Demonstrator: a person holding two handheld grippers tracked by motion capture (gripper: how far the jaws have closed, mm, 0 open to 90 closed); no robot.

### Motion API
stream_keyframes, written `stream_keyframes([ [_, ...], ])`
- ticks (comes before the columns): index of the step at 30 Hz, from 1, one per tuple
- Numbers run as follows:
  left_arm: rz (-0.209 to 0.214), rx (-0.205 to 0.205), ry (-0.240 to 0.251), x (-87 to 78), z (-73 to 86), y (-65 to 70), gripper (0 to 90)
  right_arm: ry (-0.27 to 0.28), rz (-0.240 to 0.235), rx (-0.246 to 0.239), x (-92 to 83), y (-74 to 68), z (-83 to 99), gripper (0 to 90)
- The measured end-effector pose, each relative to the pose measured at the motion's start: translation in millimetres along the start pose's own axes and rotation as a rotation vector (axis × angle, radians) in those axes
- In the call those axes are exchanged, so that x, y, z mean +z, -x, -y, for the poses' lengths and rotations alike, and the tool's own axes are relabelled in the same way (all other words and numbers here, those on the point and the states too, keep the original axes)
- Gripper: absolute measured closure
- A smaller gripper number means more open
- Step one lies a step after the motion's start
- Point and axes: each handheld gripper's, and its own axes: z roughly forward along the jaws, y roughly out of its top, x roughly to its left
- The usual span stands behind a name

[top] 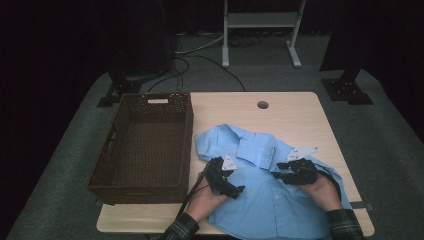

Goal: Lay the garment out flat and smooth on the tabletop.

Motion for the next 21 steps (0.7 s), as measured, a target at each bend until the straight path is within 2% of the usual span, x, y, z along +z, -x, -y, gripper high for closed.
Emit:
stream_keyframes([
  [9, 0.000, 0.000, 0.000, 0.0, 0.0, 0.0, 0.0, -0.017, -0.024, -0.008, 9.2, -1.0, 3.3, 64.6],
  [12, 0.000, 0.000, 0.000, 0.0, 0.0, 0.0, 0.0, -0.013, -0.027, 0.000, 9.2, -0.3, 4.0, 69.7],
  [14, 0.000, 0.000, 0.000, 0.0, 0.0, 0.0, 0.0, -0.010, -0.042, 0.008, 9.0, 0.4, 3.9, 76.3],
  [18, 0.000, 0.000, 0.000, 0.0, 0.0, 0.0, 0.0, -0.009, -0.038, 0.003, 6.6, -2.9, 1.3, 86.7],
  [21, 0.000, 0.000, 0.000, 0.0, 0.0, 0.0, 0.0, -0.005, -0.022, 0.014, 3.1, -2.5, 0.1, 88.7],
])
